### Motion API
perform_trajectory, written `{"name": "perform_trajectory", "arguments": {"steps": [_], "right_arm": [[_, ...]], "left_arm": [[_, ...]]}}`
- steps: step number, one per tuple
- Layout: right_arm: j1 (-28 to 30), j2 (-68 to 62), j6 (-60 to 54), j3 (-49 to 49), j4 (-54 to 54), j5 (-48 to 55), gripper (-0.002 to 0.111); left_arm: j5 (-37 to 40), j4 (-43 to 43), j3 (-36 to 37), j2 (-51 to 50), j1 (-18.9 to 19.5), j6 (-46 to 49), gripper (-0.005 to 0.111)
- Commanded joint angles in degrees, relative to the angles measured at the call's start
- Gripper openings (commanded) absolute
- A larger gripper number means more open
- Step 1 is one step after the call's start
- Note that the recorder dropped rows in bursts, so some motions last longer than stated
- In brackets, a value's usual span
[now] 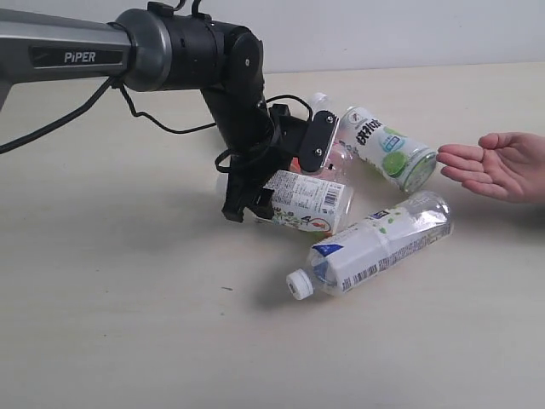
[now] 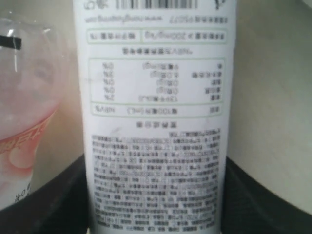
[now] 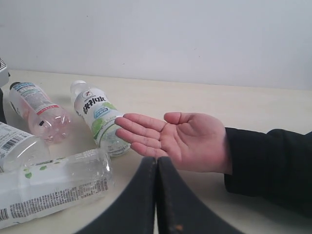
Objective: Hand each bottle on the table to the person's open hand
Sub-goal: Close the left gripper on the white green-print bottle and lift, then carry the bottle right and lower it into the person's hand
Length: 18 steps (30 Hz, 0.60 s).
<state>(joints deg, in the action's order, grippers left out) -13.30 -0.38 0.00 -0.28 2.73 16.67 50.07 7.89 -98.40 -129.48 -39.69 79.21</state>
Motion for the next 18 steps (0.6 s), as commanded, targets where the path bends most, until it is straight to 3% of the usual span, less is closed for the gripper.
{"name": "perform_trajectory", "arguments": {"steps": [1,2,10,18], "right_arm": [[-0.2,0.4,0.0,0.3,0.1,-0.4,0.000],[-0.2,0.4,0.0,0.3,0.1,-0.4,0.000],[-0.2,0.4,0.0,0.3,0.1,-0.5,0.000],[-0.2,0.4,0.0,0.3,0.1,-0.5,0.000]], "left_arm": [[0.2,0.5,-0.3,-0.3,-0.4,0.0,0.014],[0.2,0.5,-0.3,-0.3,-0.4,-0.5,0.000],[1.2,0.3,-0.3,3.3,-0.4,-3.5,0.000],[8.9,2.3,-0.3,8.3,-0.4,-5.3,0.000]]}}
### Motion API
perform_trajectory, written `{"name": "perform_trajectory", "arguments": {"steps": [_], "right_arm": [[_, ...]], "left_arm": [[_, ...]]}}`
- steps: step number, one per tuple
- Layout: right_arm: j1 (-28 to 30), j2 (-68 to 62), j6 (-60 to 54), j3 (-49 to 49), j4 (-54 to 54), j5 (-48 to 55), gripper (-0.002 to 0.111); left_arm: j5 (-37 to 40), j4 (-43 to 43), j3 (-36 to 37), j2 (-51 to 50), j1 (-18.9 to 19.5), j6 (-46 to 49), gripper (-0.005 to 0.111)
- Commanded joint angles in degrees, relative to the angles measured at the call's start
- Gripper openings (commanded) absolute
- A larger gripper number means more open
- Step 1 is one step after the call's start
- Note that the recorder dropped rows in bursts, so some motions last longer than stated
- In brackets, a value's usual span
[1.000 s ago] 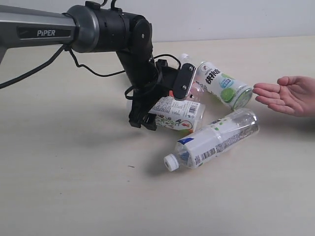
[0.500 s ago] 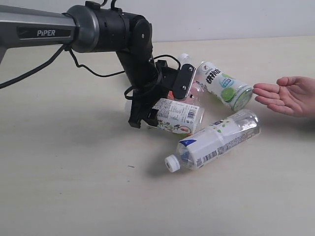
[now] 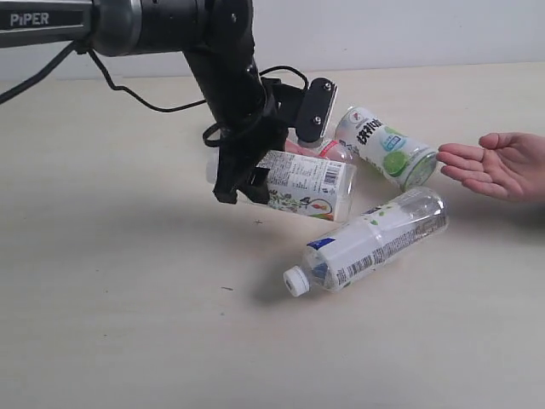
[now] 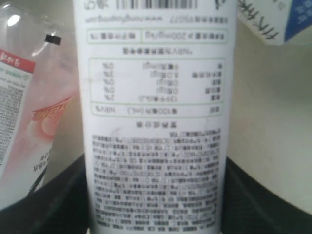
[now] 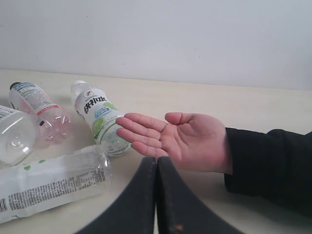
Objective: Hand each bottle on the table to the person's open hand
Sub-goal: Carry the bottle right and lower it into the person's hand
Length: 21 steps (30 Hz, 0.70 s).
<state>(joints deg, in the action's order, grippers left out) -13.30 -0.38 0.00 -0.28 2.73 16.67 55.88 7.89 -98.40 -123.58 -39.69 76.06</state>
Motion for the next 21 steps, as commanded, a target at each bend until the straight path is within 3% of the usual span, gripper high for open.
{"name": "perform_trajectory", "arguments": {"steps": [1,6,13,17,21], "right_arm": [[-0.2,0.4,0.0,0.3,0.1,-0.5,0.000],[-0.2,0.4,0.0,0.3,0.1,-0.5,0.000],[-0.2,0.4,0.0,0.3,0.1,-0.5,0.000],[-0.2,0.4,0.0,0.3,0.1,-0.5,0.000],[-0.2,0.4,0.0,0.3,0.1,-0.5,0.000]], "left_arm": [[3.4,2.9,-0.3,3.0,-0.4,-3.1,0.000],[2.9,7.3,-0.3,5.9,-0.4,-11.8,0.000],[-1.7,11.3,-0.3,9.0,-1.0,-37.1,0.000],[-5.7,9.9,-0.4,9.9,-4.1,-54.2,0.000],[-5.5,9.0,-2.0,9.9,-8.5,-61.6,0.000]]}}
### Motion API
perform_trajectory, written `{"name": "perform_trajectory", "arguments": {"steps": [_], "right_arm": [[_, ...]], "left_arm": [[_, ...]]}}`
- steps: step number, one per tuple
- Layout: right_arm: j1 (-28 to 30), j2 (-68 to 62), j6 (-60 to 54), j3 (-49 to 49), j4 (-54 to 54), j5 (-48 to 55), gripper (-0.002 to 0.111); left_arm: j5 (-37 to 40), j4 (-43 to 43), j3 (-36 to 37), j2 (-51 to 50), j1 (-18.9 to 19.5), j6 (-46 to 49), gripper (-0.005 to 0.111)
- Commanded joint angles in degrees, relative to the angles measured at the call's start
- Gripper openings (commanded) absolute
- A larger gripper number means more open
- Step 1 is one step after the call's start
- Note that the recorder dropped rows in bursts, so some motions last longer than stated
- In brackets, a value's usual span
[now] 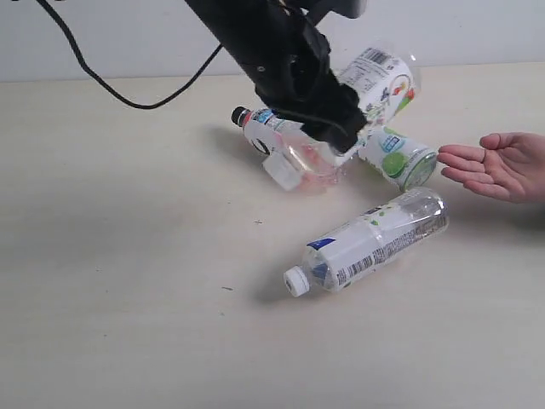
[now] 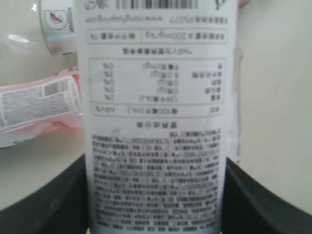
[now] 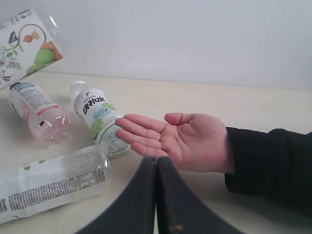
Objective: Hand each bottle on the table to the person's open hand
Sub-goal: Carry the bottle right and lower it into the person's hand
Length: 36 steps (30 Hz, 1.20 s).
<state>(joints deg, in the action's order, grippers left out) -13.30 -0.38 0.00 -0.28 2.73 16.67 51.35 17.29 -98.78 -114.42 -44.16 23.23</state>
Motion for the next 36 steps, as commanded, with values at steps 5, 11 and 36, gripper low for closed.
{"name": "perform_trajectory", "arguments": {"steps": [5,11,36], "right_arm": [[-0.2,0.4,0.0,0.3,0.1,-0.5,0.000],[-0.2,0.4,0.0,0.3,0.1,-0.5,0.000],[-0.2,0.4,0.0,0.3,0.1,-0.5,0.000]], "left_arm": [[-1.5,-11.2,-6.8,0.2,-10.2,-23.7,0.000],[-1.0,-13.4,-19.7,-4.9,-12.1,-36.0,0.000],[-17.3,33.3,-28.0,-26.2,-7.8,-38.5,0.000]]}}
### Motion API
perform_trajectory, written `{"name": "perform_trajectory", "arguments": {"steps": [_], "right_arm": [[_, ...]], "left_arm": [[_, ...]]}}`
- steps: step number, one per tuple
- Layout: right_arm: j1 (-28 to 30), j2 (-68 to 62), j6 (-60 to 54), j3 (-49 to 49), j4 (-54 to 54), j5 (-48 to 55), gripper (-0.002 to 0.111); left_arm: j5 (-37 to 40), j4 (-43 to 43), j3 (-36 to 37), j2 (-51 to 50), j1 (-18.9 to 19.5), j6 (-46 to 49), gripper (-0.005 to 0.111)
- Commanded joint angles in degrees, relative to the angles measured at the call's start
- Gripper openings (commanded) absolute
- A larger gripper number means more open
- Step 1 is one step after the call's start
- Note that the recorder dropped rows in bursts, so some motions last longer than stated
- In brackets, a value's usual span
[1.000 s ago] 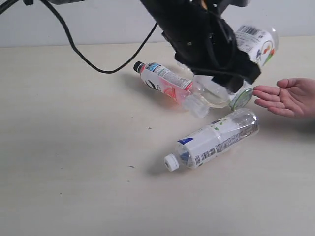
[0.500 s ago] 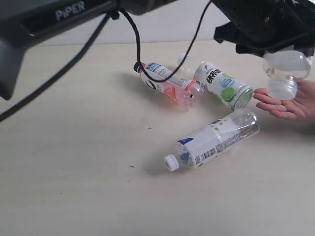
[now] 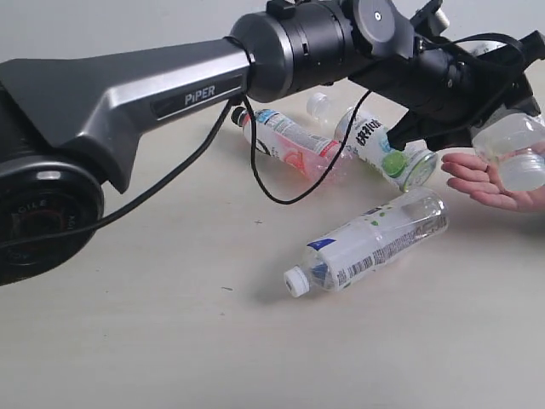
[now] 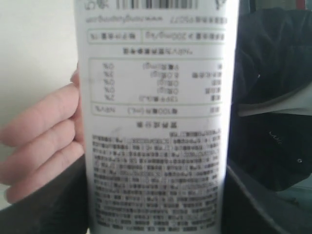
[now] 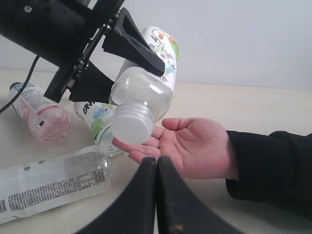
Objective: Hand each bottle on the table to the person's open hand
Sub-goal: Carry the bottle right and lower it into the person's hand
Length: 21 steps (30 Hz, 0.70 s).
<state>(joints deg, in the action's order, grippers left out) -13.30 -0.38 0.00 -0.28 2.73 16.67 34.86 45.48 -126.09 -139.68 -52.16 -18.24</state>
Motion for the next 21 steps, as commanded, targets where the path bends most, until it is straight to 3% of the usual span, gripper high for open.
{"name": "perform_trajectory", "arguments": {"steps": [1,7,21], "right_arm": [[-0.2,0.4,0.0,0.3,0.1,-0.5,0.000],[-0.2,0.4,0.0,0.3,0.1,-0.5,0.000],[-0.2,0.4,0.0,0.3,0.1,-0.5,0.000]], "left_arm": [[-0.8,6.1,-0.6,-1.0,0.2,3.8,0.000],[-0.7,13.8,-0.6,-3.0,0.2,8.7,0.000],[0.2,15.2,-0.6,-5.8,0.2,10.4,0.000]]}}
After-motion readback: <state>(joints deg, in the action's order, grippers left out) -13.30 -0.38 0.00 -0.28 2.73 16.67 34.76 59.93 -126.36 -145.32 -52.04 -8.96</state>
